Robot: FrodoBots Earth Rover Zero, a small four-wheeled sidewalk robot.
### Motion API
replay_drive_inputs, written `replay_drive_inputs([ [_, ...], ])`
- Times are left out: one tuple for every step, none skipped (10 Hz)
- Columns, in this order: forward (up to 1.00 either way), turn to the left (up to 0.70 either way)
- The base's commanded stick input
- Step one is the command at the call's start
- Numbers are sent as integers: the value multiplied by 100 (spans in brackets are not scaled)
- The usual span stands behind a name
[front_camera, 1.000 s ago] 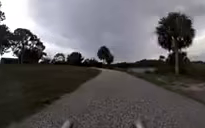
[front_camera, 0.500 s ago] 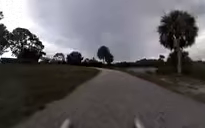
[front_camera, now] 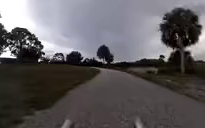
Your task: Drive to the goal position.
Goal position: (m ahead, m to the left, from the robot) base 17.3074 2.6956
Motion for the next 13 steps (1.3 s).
replay_drive_inputs([
  [100,0],
  [100,0],
  [100,0],
  [100,0],
  [100,0],
  [100,0],
  [100,0],
  [100,0],
  [100,0],
  [100,0],
  [100,0],
  [100,0],
  [100,0],
])
